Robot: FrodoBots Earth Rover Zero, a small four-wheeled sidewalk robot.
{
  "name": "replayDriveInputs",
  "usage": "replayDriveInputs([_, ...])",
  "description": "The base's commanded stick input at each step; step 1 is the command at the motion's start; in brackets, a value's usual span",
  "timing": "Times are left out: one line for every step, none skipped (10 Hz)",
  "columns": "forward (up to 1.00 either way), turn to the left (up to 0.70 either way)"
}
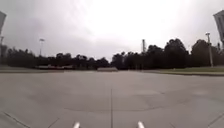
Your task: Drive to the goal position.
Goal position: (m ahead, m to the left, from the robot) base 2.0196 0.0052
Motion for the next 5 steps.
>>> replayDriveInputs([0.85, 0.00])
replayDriveInputs([0.85, 0.00])
replayDriveInputs([0.85, 0.00])
replayDriveInputs([0.85, 0.00])
replayDriveInputs([0.85, 0.00])
